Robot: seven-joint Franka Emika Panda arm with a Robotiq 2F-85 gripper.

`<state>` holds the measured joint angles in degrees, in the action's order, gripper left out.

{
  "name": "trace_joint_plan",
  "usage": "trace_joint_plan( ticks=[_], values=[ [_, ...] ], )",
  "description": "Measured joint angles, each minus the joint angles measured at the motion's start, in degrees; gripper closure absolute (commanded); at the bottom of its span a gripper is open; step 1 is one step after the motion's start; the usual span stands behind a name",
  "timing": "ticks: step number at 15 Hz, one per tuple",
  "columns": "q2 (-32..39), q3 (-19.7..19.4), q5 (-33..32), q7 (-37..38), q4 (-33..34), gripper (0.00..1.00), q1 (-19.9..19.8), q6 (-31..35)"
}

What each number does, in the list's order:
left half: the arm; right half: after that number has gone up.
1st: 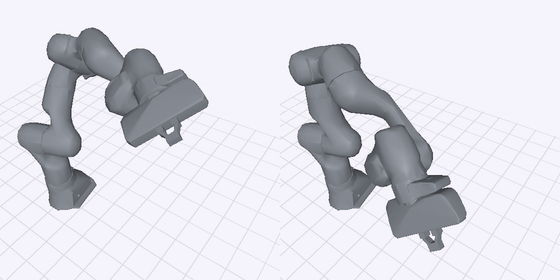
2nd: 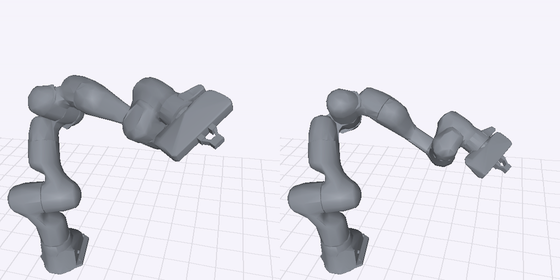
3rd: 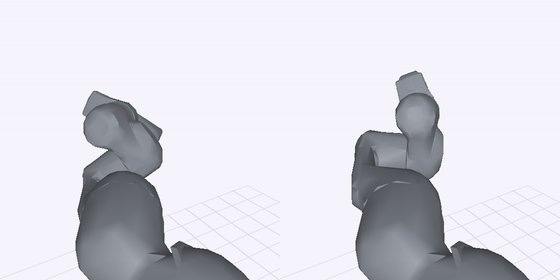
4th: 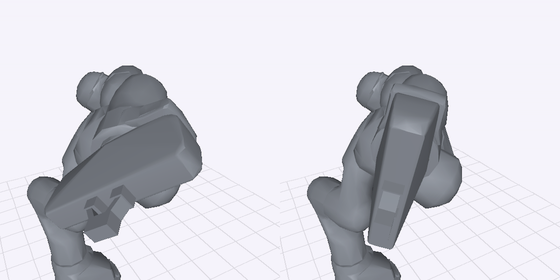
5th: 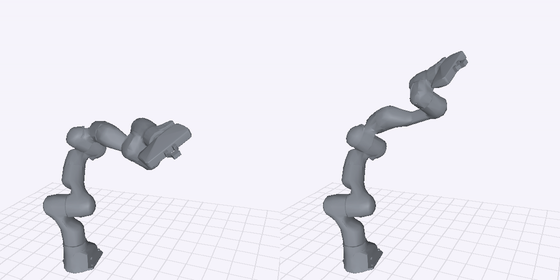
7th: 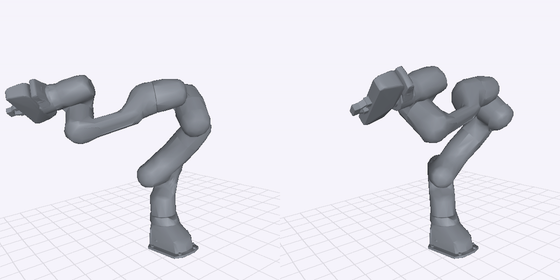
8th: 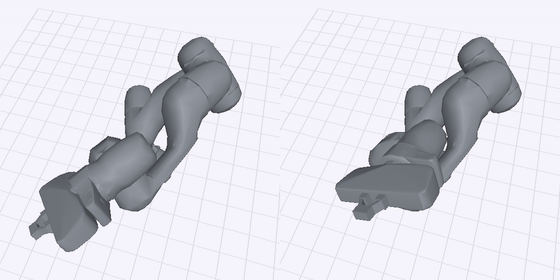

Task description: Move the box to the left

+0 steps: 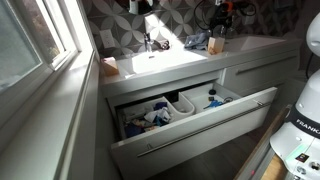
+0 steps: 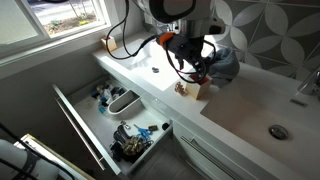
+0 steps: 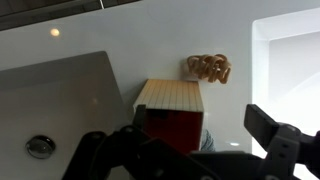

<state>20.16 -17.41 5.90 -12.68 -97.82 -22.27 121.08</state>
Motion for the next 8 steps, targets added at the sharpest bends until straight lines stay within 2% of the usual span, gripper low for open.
trace_joint_plan(
  ticks=[8],
  values=[
    [0.7, 0.5, 0.16, -2.64, 0.59, 0.0, -0.25, 1.04]
  ],
)
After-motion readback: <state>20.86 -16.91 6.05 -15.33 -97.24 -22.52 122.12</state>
